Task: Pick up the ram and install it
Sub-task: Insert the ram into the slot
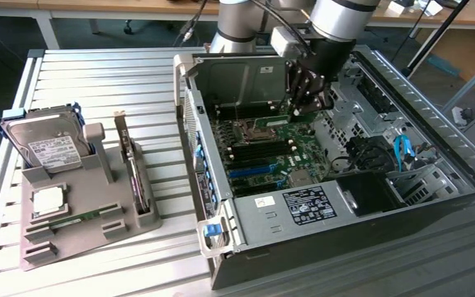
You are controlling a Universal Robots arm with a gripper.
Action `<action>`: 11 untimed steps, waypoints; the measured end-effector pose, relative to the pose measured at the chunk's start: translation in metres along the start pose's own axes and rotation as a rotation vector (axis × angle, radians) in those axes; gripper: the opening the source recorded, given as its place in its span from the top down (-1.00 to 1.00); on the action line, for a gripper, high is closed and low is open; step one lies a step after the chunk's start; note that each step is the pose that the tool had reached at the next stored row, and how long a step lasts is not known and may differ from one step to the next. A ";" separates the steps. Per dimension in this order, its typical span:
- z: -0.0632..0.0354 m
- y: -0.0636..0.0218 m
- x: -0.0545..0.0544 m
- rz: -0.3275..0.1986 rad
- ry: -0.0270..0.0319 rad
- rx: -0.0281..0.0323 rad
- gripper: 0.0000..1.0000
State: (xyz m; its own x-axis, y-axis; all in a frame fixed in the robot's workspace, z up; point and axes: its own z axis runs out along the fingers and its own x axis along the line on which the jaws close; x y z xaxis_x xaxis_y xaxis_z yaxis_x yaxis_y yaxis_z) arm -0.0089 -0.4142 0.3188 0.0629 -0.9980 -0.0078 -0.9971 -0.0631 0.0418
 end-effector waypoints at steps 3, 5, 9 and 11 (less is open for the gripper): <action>0.0324 0.0151 -0.002 0.071 0.0084 0.0000 0.73; 0.0515 0.0178 0.000 0.070 0.0130 -0.0002 0.73; 0.0588 0.0176 0.000 0.019 0.0152 -0.0024 0.73; 0.0622 0.0178 0.000 0.019 0.0151 -0.0023 0.73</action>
State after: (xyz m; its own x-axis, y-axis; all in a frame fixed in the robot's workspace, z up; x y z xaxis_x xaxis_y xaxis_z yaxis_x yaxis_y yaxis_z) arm -0.0292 -0.4147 0.2574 0.0441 -0.9990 0.0081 -0.9981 -0.0437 0.0441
